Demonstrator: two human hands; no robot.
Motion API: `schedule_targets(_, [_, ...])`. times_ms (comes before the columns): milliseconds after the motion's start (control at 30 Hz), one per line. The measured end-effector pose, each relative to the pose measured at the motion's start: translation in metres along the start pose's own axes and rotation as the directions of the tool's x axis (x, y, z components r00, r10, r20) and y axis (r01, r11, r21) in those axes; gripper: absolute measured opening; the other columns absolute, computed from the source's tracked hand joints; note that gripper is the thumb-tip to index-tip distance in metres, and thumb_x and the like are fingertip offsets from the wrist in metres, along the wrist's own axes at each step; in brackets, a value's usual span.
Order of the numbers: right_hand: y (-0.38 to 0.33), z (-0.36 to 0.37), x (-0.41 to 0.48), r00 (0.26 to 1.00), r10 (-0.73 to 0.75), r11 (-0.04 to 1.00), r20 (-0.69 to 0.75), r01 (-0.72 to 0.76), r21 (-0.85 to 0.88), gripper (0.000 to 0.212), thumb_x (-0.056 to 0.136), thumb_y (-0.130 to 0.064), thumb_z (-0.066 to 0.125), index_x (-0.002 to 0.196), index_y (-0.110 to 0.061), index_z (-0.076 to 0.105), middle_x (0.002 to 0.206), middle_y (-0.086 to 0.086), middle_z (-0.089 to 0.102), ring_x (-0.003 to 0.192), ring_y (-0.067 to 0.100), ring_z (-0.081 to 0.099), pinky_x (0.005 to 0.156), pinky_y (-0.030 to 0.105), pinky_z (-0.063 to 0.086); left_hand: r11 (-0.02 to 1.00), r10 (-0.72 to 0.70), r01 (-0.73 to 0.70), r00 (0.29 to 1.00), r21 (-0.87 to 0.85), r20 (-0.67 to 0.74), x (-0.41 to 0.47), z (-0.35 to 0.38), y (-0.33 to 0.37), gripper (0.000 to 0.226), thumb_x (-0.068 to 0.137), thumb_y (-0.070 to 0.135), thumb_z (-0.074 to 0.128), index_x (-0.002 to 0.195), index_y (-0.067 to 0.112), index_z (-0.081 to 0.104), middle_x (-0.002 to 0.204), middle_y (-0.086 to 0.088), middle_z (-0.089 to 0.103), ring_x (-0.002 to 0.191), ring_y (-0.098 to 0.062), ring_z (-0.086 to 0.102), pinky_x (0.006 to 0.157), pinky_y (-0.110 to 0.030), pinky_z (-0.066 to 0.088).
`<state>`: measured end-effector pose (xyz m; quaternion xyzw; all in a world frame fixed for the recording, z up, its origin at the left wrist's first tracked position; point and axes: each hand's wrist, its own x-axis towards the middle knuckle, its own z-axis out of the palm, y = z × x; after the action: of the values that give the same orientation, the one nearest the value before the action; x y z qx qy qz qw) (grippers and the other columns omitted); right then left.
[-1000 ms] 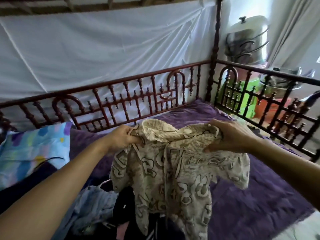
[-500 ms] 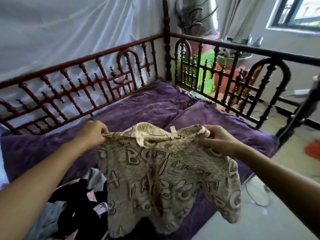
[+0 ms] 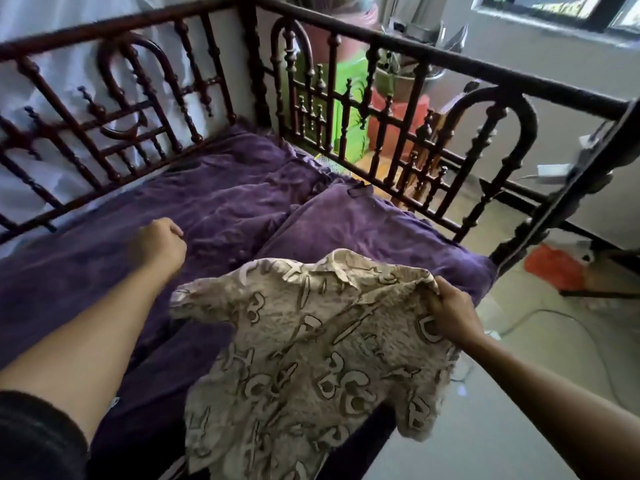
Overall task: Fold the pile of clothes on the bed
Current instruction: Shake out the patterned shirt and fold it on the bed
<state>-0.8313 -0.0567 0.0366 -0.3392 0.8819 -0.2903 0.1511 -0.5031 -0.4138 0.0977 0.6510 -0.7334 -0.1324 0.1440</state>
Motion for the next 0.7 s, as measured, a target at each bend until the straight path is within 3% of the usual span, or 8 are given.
schedule_targets(100, [0.044,0.002,0.033,0.994,0.112,0.991,0.009,-0.111,-0.076,0.019,0.096,-0.035,0.049,0.101,-0.02,0.059,0.101,0.015,0.069,0.092,0.036,0.062,0.069,0.038,0.045,0.995,0.088,-0.084,0.993,-0.059,0.072,0.019,0.03,0.034,0.028,0.083,0.0,0.047,0.075,0.022,0.061,0.099,-0.018,0.068,0.092,-0.039,0.061,0.081,-0.043,0.053])
schedule_targets(233, [0.079,0.024,0.079,0.984,0.166,0.976,0.062,-0.156,-0.149,0.024,0.097,-0.039,0.048,0.106,-0.019,0.06,0.106,0.016,0.069,0.098,0.039,0.061,0.072,0.039,0.044,0.982,0.185,-0.188,0.953,-0.01,0.241,0.015,0.093,0.081,0.021,0.083,0.009,0.052,0.086,0.023,0.066,0.102,-0.018,0.068,0.098,-0.039,0.061,0.086,-0.042,0.051])
schedule_targets(333, [0.098,0.043,0.117,0.972,0.197,0.972,0.13,-0.176,-0.159,0.027,0.097,-0.04,0.047,0.105,-0.018,0.059,0.107,0.016,0.068,0.101,0.039,0.06,0.076,0.042,0.047,0.978,0.185,-0.209,0.9,0.017,0.396,-0.003,0.155,0.103,0.017,0.081,0.013,0.055,0.091,0.022,0.067,0.103,-0.014,0.069,0.099,-0.036,0.062,0.085,-0.038,0.051])
schedule_targets(467, [0.13,0.069,0.162,0.937,0.268,0.962,0.224,-0.245,-0.122,0.032,0.096,-0.042,0.049,0.09,-0.012,0.056,0.092,0.019,0.068,0.093,0.039,0.061,0.073,0.04,0.044,0.972,0.148,-0.226,0.805,0.067,0.575,-0.024,0.248,0.122,0.017,0.081,0.014,0.055,0.092,0.023,0.066,0.104,-0.008,0.068,0.098,-0.031,0.062,0.077,-0.033,0.048])
schedule_targets(567, [0.156,0.083,0.182,0.905,0.299,0.954,0.301,-0.282,-0.098,0.034,0.096,-0.043,0.048,0.079,-0.013,0.049,0.073,0.004,0.063,0.077,0.029,0.059,0.067,0.039,0.044,0.951,0.155,-0.29,0.751,0.11,0.642,-0.027,0.321,0.137,0.031,0.086,0.018,0.057,0.115,0.024,0.06,0.12,-0.006,0.058,0.112,-0.029,0.052,0.087,-0.037,0.042])
schedule_targets(633, [0.173,0.09,0.191,0.9,0.288,0.957,0.327,-0.282,-0.066,0.036,0.095,-0.045,0.049,0.075,-0.015,0.046,0.061,-0.008,0.058,0.063,0.008,0.055,0.06,0.035,0.042,0.918,0.15,-0.362,0.696,0.162,0.702,-0.031,0.367,0.147,0.046,0.087,0.023,0.056,0.132,0.028,0.048,0.133,-0.002,0.05,0.122,-0.027,0.043,0.097,-0.042,0.035])
schedule_targets(700, [0.187,0.095,0.197,0.897,0.271,0.959,0.349,-0.281,-0.022,0.031,0.095,-0.041,0.052,0.077,-0.017,0.048,0.057,-0.009,0.058,0.056,-0.001,0.053,0.057,0.027,0.042,0.884,0.079,-0.401,0.635,0.24,0.768,-0.042,0.401,0.151,0.044,0.086,0.025,0.054,0.13,0.03,0.047,0.129,-0.001,0.055,0.123,-0.025,0.043,0.099,-0.044,0.031])
